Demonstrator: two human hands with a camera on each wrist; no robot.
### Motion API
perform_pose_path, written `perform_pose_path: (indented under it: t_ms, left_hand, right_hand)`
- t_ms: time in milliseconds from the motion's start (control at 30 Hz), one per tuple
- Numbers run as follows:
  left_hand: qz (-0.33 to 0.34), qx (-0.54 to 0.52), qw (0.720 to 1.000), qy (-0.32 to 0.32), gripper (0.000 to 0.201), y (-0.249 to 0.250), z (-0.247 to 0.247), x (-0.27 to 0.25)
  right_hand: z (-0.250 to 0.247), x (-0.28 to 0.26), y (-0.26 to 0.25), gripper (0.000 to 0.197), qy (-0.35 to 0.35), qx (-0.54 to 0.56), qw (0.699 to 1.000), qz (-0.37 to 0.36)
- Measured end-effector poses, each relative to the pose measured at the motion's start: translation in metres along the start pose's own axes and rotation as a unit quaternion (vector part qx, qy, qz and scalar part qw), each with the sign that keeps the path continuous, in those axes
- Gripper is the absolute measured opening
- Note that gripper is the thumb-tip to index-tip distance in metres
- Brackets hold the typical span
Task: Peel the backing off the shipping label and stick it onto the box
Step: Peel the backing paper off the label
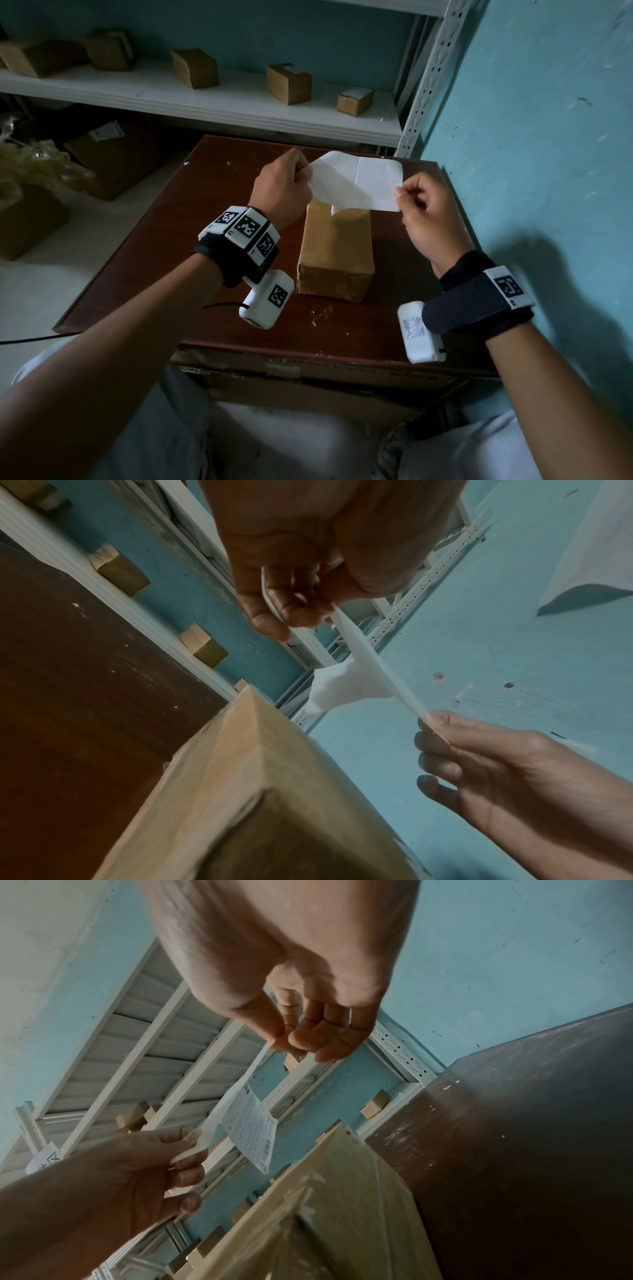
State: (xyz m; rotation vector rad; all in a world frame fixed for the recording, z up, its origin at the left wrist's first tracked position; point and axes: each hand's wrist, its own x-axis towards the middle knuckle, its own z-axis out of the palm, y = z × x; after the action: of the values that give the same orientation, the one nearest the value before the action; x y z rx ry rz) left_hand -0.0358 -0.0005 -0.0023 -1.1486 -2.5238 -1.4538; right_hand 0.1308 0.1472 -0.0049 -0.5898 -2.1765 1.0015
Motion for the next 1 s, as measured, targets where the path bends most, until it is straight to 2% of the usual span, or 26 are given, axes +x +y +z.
perform_pose_path:
  t_ms: [1000]
  left_hand:
    - [0.008,0.003,1.0,0.013,0.012,-0.0015,-0.0008,0.001]
  right_hand:
    - [-0.0027,-0.0019,-0.0041,0.013,0.001,-0.009,1.0,0.005]
